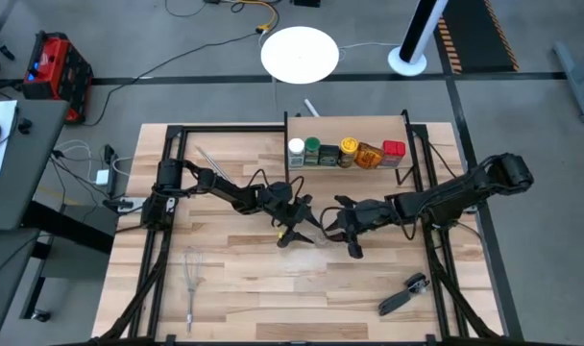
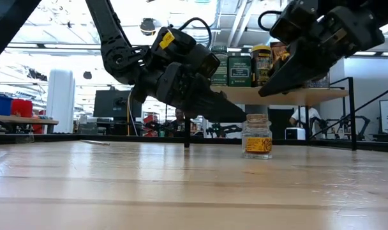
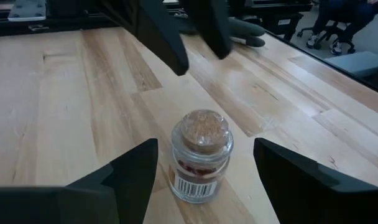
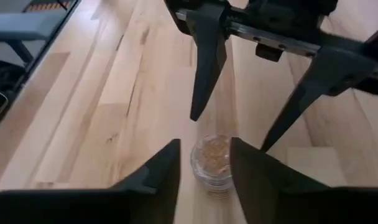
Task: Shelf spices
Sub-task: Put the transparent seasoning bottle on the shelf
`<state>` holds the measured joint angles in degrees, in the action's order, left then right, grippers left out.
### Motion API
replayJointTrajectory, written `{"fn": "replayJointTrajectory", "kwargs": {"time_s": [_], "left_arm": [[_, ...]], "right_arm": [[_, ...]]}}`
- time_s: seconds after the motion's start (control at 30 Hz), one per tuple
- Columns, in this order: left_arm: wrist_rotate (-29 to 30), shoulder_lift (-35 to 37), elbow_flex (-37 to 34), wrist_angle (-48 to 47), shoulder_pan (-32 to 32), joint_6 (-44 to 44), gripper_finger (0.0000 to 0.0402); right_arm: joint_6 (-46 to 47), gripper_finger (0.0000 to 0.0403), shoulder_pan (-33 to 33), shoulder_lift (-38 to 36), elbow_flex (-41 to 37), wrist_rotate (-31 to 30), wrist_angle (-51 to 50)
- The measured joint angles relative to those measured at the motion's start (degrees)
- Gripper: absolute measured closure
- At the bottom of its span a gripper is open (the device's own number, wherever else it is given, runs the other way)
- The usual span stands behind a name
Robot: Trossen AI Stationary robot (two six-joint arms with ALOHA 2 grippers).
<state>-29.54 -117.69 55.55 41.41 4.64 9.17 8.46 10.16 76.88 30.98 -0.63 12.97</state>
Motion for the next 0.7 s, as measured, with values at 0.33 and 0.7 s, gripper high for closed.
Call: {"fn": "replayJointTrajectory", "kwargs": {"time_s": [0.33,0.7], "left_arm": [[1.3,0.0,0.0,0.0,0.0,0.0,0.0146],[3.8,0.0,0.0,-3.6,0.4,2.3,0.0146]], "right_arm": [[-0.3,0.0134,0.0,0.4,0.0,-1.7,-0.6],[-4.0,0.0112,1.4,7.9,0.0,-4.7,6.1]]}}
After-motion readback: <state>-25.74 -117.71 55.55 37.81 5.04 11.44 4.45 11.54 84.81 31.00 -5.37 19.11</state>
